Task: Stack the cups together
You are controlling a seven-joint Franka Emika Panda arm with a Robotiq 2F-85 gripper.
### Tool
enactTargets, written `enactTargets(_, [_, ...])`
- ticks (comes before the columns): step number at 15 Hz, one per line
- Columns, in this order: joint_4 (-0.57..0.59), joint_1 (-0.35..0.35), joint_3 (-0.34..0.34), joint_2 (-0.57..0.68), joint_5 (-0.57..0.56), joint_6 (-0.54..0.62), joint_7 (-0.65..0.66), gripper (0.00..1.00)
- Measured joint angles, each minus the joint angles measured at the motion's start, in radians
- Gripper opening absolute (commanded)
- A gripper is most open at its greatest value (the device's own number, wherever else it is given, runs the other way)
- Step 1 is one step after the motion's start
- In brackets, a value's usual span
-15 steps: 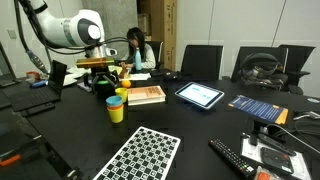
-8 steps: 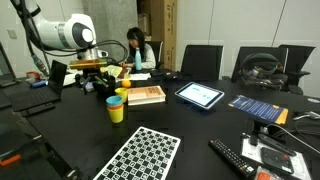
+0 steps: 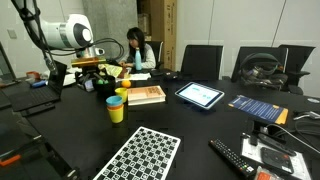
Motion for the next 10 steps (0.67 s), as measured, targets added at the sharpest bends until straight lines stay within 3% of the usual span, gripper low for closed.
enactTargets(10, [0.197,0.068,0.027,0.136,-0.012,-0.010,-0.014,1.00])
